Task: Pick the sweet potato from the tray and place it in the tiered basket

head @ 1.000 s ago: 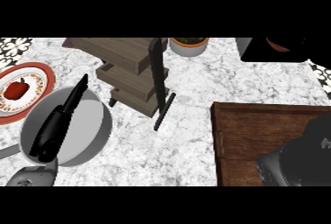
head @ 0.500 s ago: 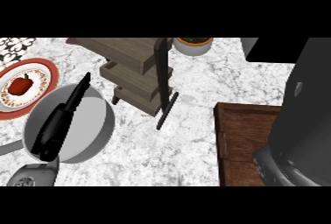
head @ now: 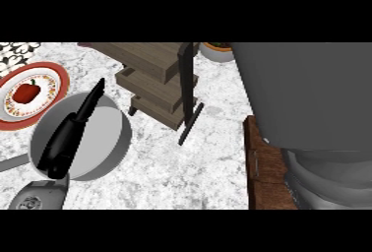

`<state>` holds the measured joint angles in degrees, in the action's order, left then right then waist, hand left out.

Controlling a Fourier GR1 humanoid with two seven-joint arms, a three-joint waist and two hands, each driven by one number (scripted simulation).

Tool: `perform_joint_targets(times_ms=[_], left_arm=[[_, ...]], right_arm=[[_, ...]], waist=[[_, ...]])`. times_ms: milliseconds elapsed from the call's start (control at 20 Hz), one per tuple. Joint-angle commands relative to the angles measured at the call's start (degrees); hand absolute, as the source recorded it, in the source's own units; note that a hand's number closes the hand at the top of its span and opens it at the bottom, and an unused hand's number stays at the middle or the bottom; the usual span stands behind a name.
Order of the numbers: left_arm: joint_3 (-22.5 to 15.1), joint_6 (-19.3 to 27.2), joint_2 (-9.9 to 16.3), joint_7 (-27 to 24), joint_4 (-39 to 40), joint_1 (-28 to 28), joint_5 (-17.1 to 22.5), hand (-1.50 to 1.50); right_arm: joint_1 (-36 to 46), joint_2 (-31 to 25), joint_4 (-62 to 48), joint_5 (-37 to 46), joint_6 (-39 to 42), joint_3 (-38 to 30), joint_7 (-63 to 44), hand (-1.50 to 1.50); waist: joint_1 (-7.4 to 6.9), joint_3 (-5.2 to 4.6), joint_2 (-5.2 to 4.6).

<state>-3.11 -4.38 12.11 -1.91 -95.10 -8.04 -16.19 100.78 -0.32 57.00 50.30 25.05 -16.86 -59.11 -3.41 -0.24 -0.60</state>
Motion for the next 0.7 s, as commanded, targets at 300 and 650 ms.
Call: perform_joint_targets(times_ms=[300,650], left_arm=[[-1.6,0.3,-1.6,-1.0,2.0,-2.1,-1.1,0.00],[-1.1,-0.7,-1.0,-1.6,2.2,-1.7,-0.5,0.00]], right_arm=[[-1.6,0.3,-17.4,-9.6,-29.4,2.6,7.2,-1.50],[1.3,0.3,-19.8,-12.7,-48.4,3.0,14.7,-1.50]], waist=[[-1.60,-0.03,-0.66],[-1.73,-0.05,-0.66]])
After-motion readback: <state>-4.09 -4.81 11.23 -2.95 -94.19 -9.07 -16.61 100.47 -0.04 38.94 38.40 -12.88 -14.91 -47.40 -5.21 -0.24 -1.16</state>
